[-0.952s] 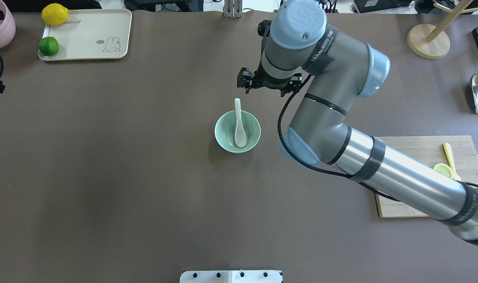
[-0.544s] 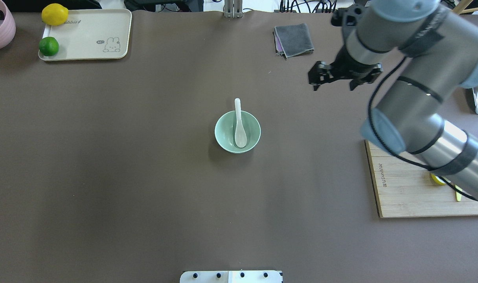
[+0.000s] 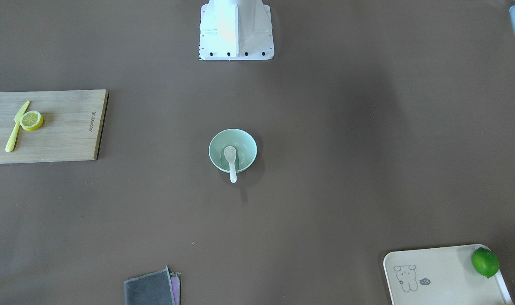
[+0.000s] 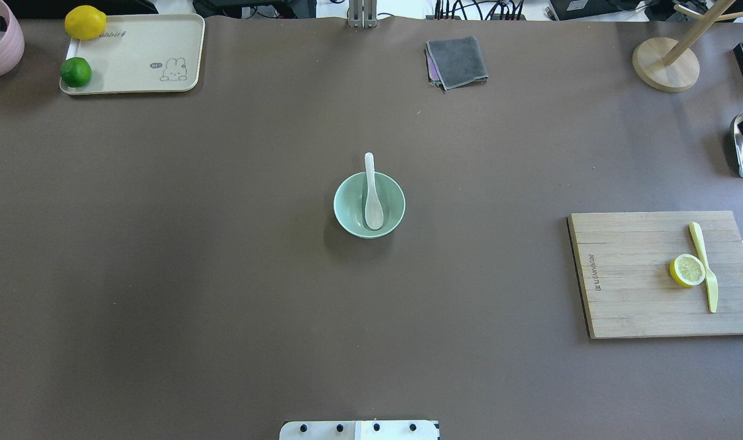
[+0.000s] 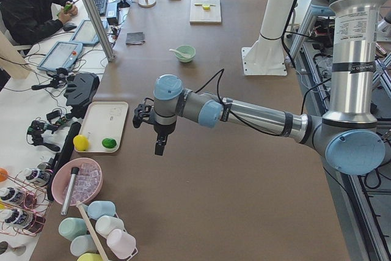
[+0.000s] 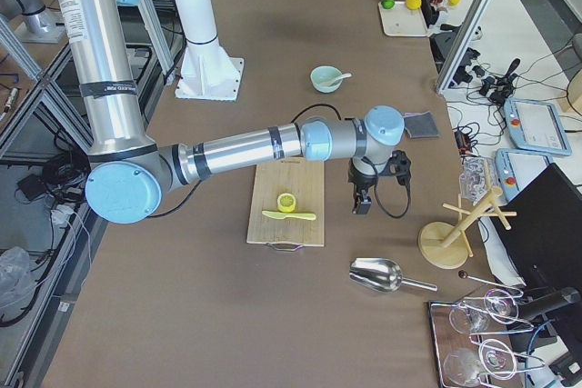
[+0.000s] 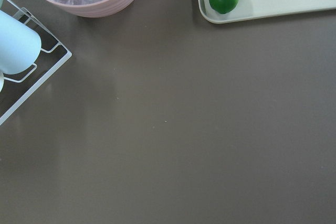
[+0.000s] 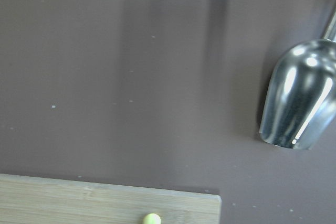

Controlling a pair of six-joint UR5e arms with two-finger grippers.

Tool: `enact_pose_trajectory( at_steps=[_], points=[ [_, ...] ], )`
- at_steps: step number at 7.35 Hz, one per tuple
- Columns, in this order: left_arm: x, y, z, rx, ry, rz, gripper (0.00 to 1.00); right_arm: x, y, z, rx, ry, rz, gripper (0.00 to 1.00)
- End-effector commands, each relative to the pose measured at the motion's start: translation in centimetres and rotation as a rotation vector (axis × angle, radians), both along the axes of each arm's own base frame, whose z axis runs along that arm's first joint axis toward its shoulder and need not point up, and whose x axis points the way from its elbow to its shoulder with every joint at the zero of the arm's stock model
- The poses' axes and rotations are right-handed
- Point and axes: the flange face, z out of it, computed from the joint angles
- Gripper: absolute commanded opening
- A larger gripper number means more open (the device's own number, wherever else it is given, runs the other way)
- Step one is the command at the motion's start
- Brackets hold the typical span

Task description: Place spoon in bowl

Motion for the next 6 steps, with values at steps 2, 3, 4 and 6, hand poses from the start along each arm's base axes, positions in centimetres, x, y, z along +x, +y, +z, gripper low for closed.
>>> enact_pose_trajectory(
  at_steps=[2,3,4,6],
  points=[
    [-1.8,0.9,3.6,-0.056,-0.009,-0.018,0.98,6.2,2.3,5.7,-0.04,0.002,0.043,1.0],
    [-1.8,1.3,4.1,-0.06,-0.009,-0.017,0.98,6.6,2.4,5.8,-0.04,0.006,0.049,1.0],
    [-1.8,1.3,4.1,-0.061,-0.009,-0.018,0.98,6.6,2.6,6.0,-0.043,0.006,0.049,1.0],
    [-1.8,1.3,4.1,-0.061,-0.009,-0.019,0.98,6.6,2.9,6.3,-0.056,0.007,0.056,1.0]
  ],
)
